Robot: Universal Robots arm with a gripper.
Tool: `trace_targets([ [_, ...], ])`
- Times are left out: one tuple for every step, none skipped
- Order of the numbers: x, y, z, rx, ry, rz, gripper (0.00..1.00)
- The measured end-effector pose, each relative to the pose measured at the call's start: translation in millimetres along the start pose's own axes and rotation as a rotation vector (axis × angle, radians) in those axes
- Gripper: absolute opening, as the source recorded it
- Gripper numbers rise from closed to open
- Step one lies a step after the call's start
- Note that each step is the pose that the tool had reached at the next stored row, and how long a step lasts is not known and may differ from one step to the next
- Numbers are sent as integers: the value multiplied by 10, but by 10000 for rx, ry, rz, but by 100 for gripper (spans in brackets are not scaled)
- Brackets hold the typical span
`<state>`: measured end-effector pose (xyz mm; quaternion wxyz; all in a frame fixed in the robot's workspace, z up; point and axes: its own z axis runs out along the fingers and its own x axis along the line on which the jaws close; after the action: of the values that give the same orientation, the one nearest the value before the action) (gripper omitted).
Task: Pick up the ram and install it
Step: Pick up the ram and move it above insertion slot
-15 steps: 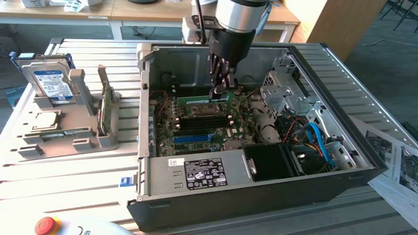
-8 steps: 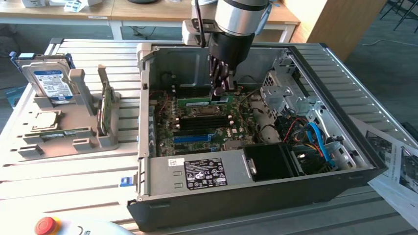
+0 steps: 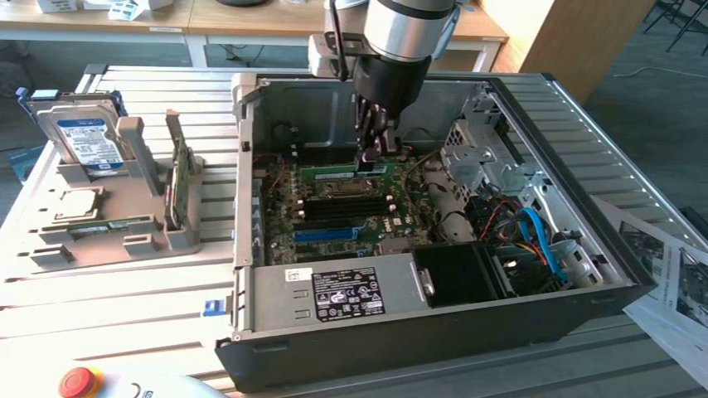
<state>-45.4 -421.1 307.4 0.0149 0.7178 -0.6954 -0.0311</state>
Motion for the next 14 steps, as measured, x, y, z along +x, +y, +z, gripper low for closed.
trace_targets([
  [0, 0, 0, 2, -5, 73, 12],
  [0, 0, 0, 3, -10, 154, 12],
  [0, 0, 0, 5, -16, 249, 12],
  [0, 0, 0, 7, -21, 326, 12],
  [0, 0, 0, 8, -23, 363, 12],
  [0, 0, 0, 8, -24, 368, 12],
  [0, 0, 0, 8, -24, 368, 12],
  [0, 0, -1, 8, -23, 368, 12],
  [0, 0, 0, 8, -24, 368, 12],
  [0, 0, -1, 8, -23, 368, 12],
  [0, 0, -1, 8, -23, 368, 12],
  [1, 1, -4, 8, -23, 368, 12],
  [1, 1, -12, 7, -22, 368, 12],
  [0, 2, -24, 8, -23, 368, 12],
])
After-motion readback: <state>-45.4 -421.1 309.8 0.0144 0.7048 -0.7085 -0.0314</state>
